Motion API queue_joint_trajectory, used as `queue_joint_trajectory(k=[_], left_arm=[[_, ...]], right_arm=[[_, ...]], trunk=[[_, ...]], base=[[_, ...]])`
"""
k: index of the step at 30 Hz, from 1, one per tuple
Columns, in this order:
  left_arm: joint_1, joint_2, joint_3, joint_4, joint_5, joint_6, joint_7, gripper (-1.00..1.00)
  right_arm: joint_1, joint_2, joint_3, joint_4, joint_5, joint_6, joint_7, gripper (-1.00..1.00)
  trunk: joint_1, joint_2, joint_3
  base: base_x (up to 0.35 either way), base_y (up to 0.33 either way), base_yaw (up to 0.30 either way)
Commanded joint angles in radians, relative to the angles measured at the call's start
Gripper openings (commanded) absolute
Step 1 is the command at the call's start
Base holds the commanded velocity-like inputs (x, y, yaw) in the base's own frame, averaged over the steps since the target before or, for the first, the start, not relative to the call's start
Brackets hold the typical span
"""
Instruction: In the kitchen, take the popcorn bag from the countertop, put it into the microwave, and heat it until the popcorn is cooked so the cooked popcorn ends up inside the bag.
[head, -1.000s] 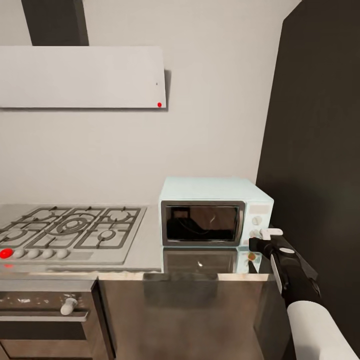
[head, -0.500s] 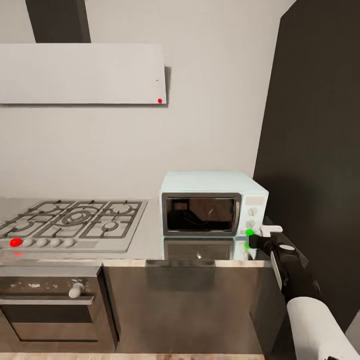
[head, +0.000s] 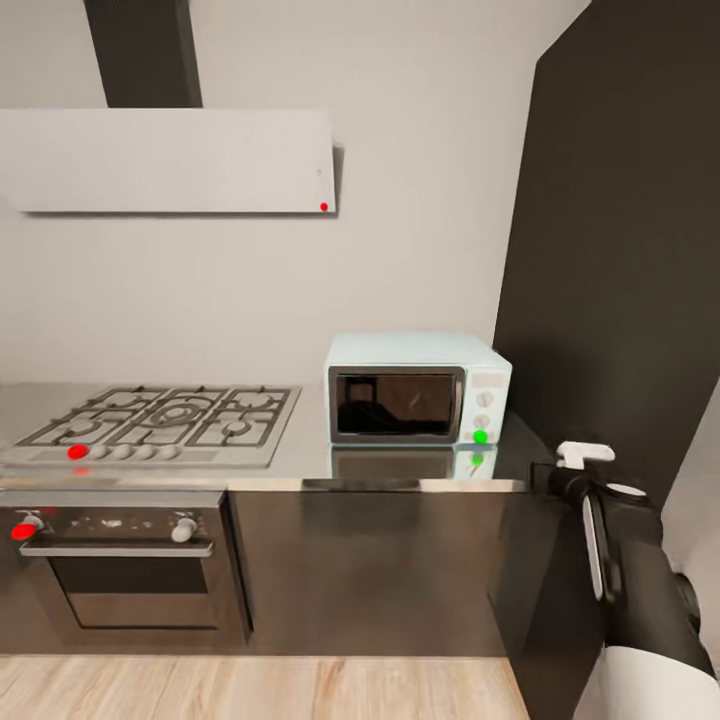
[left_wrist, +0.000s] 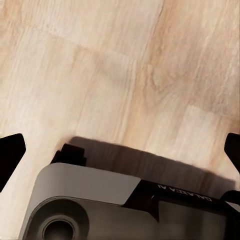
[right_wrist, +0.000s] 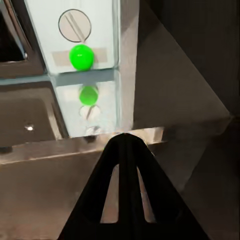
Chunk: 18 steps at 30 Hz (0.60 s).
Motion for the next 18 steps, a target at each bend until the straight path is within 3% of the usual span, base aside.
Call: queue_joint_trajectory(k=[1, 6, 8, 10, 13, 14, 15, 18], left_arm=[[-0.001, 0.000, -0.008, 0.002, 0.010, -0.003, -0.004, 1.00], [-0.001, 0.000, -0.010, 0.001, 0.010, -0.003, -0.004, 1.00], [-0.001, 0.000, -0.009, 0.001, 0.010, -0.003, -0.004, 1.00], [-0.001, 0.000, -0.009, 0.001, 0.010, -0.003, -0.004, 1.00], [-0.001, 0.001, -0.008, 0.001, 0.010, -0.003, -0.005, 1.00], [-0.001, 0.004, -0.008, 0.002, 0.010, -0.003, -0.005, 1.00], [-0.001, 0.006, -0.008, 0.002, 0.010, -0.003, -0.006, 1.00], [-0.001, 0.007, -0.008, 0.003, 0.008, 0.001, -0.006, 1.00]], right_arm=[[0.011, 0.000, -0.001, -0.010, 0.010, 0.008, 0.010, -1.00], [0.082, 0.000, -0.001, 0.011, 0.014, 0.014, 0.011, -1.00], [0.165, -0.001, 0.000, 0.063, 0.019, 0.007, 0.010, -1.00], [0.257, 0.000, 0.003, 0.177, 0.019, -0.041, 0.011, -1.00], [0.325, -0.007, 0.004, 0.549, 0.022, -0.223, 0.007, -1.00], [0.333, -0.013, 0.006, 0.787, 0.029, -0.371, -0.004, -1.00], [0.336, -0.016, 0.008, 0.955, 0.040, -0.492, -0.020, -1.00], [0.339, -0.018, 0.010, 1.260, 0.065, -0.724, -0.106, -1.00]], trunk=[[-0.001, -0.001, -0.001], [-0.001, -0.001, -0.001], [-0.001, -0.001, -0.001], [-0.001, -0.001, -0.001], [-0.001, -0.001, -0.001], [-0.001, -0.001, -0.001], [-0.001, -0.001, -0.001], [-0.001, -0.001, -0.001]], base=[[-0.345, 0.000, 0.000], [-0.345, 0.000, 0.000], [-0.345, 0.000, 0.000], [-0.345, 0.000, 0.000], [-0.279, 0.000, 0.000], [-0.085, 0.000, 0.000], [-0.043, 0.000, 0.000], [-0.018, 0.000, 0.000]])
